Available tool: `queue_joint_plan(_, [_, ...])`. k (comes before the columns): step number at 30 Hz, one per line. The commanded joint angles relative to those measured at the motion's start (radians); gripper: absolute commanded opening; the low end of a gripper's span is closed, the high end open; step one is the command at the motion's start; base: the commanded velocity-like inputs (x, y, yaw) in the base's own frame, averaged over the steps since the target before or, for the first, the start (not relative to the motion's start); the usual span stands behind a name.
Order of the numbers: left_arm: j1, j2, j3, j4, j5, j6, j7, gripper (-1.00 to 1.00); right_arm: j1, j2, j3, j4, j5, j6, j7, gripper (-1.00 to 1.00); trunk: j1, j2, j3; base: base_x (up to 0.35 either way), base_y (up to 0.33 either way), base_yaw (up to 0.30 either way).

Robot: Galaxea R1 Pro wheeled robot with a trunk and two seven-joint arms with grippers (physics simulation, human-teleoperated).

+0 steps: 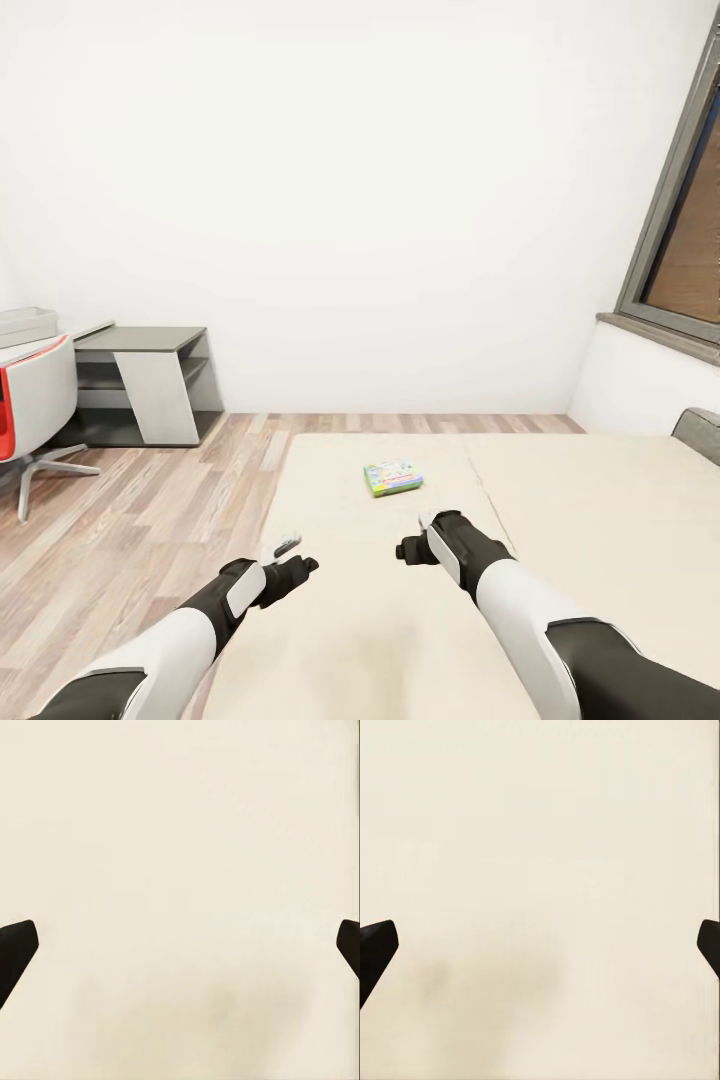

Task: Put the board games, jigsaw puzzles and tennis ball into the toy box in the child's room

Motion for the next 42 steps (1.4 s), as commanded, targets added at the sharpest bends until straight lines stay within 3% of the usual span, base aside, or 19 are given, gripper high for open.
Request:
queue_joint_plan(1, [0.000, -0.001, 0.008, -0.001, -0.002, 0.006, -0.001, 1.00, 0.000, 0.000, 0.003, -0.002, 0.000, 0.005, -0.002, 1.00, 0.000, -0.001, -0.001, 0.000, -0.273, 0.000])
queue_joint_plan(42, [0.000, -0.001, 0.008, -0.001, -0.002, 0.006, 0.000, 1.00, 0.000, 0.000, 0.001, -0.002, 0.000, 0.011, -0.003, 1.00, 0.000, -0.001, -0.001, 0.000, -0.273, 0.000])
